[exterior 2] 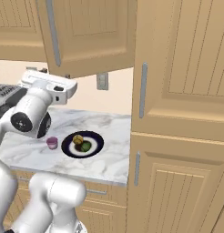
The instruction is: Pick the avocado and bread from the counter and place them on the plate. Then pick the jam from the cabinet and place it next to the plate. Lastly close the cabinet door.
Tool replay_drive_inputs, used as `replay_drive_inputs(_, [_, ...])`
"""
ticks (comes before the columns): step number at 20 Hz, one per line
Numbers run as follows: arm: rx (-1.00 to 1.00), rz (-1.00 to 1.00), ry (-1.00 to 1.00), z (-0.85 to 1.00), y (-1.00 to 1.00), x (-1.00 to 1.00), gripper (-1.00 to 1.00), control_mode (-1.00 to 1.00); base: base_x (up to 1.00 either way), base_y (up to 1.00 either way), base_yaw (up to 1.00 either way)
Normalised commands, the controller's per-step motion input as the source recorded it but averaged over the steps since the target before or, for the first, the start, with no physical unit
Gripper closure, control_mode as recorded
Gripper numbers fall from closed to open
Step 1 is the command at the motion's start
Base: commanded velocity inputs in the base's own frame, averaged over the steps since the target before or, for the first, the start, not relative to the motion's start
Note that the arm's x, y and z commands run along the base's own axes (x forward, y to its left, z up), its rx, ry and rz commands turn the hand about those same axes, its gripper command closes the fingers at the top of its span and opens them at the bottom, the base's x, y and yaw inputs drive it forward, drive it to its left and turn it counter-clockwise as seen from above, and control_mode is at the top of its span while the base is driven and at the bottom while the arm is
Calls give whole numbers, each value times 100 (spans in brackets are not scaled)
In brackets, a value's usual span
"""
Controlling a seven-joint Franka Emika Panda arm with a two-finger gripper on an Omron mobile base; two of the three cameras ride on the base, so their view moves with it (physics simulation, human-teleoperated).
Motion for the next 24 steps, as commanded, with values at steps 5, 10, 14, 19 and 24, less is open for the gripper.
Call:
replay_drive_inputs(5, [4,-13,5,-19,44,100,-100,-100,0,0,0])
replay_drive_inputs(10, [14,-3,14,-23,9,100,-100,-100,0,0,0])
replay_drive_inputs(14, [26,0,25,-9,0,100,-100,-100,0,0,0])
replay_drive_inputs(19, [27,0,34,-21,-1,100,-100,-100,0,0,0])
replay_drive_inputs(24, [12,0,30,-68,-20,100,-100,-100,0,0,0])
